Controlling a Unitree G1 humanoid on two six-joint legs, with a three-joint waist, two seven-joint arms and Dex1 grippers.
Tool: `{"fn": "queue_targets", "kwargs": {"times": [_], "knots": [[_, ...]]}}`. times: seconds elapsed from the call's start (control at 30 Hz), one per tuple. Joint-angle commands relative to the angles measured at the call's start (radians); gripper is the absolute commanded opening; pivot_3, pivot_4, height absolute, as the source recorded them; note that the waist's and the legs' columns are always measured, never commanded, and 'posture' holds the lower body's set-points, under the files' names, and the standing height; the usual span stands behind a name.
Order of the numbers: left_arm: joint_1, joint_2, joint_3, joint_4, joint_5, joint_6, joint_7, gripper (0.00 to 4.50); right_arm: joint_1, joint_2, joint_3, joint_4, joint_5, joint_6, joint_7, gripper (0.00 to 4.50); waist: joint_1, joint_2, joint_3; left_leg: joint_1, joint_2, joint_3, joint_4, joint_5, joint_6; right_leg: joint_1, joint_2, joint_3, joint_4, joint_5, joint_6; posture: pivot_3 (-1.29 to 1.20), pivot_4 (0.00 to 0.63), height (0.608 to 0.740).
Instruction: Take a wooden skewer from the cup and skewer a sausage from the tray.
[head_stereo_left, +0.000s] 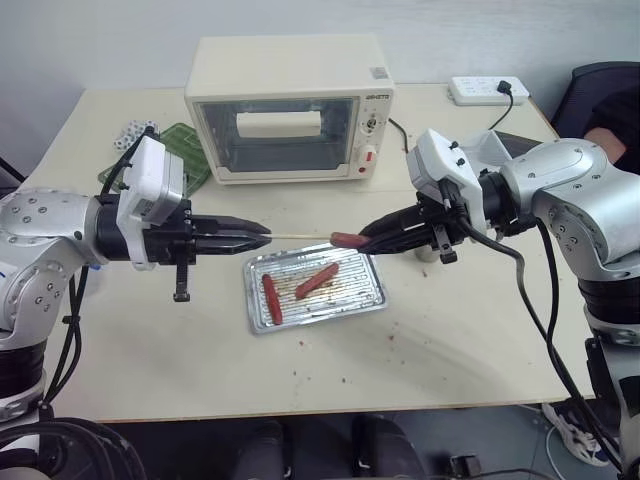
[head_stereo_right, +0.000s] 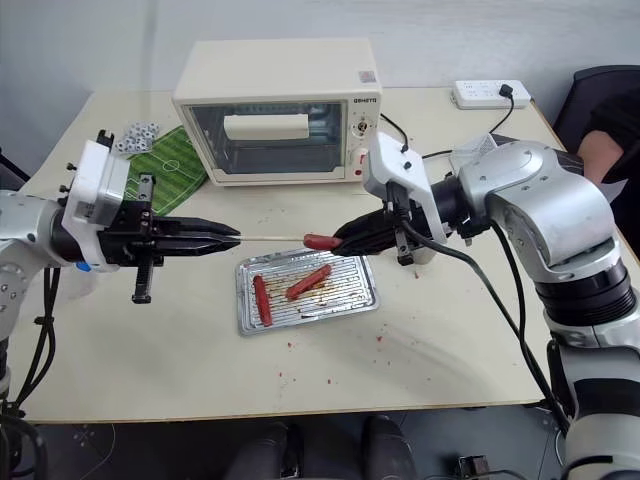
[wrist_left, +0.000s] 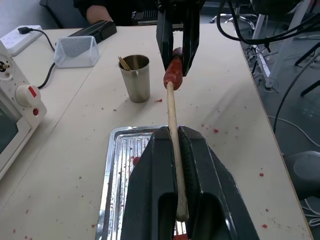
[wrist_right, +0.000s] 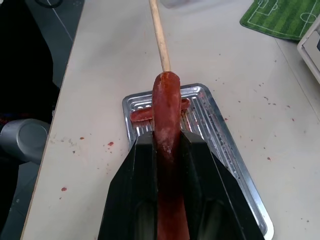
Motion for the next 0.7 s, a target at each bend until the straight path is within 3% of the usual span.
{"fn": "queue_targets", "kwargs": {"times": [0.03, 0.4, 0.5, 0.7], "knots": [[-0.049, -0.016, -0.047, 0.015, 0.026, -0.027, -0.026, 0.0, -0.042, 0.011, -0.012, -0.073, 0.02, -0.051, 0.033, 0.59, 0.001, 0.0, 0.0, 0.0, 0.0, 0.0, 0.0, 0.0, 0.0, 0.0, 0.0, 0.0, 0.0, 0.0, 0.0, 0.0, 0.15, 0.74], [-0.107, -0.077, -0.12, 0.057, 0.078, -0.063, -0.077, 0.0, -0.059, 0.045, 0.02, -0.075, -0.02, -0.09, 0.05, 0.59, 0.0, 0.0, 0.0, 0.0, -0.002, 0.0, 0.001, 0.0, 0.0, 0.0, 0.001, 0.0, 0.001, 0.0, 0.0, 0.0, 0.15, 0.74], [-0.071, -0.073, -0.093, 0.044, 0.082, -0.063, -0.062, 0.0, -0.057, 0.038, 0.007, -0.063, -0.019, -0.061, 0.039, 1.29, -0.002, 0.0, 0.0, 0.0, -0.001, 0.0, 0.001, 0.0, 0.0, 0.0, 0.0, 0.0, 0.001, 0.0, 0.0, 0.0, 0.15, 0.74], [0.053, -0.06, 0.027, -0.03, 0.063, -0.033, 0.053, 0.0, -0.066, 0.026, -0.038, -0.013, -0.042, -0.064, -0.028, 3.2, -0.001, 0.0, 0.0, 0.0, 0.001, 0.0, 0.001, 0.0, 0.0, 0.0, 0.0, 0.0, 0.001, 0.0, 0.0, 0.0, 0.15, 0.74]]}}
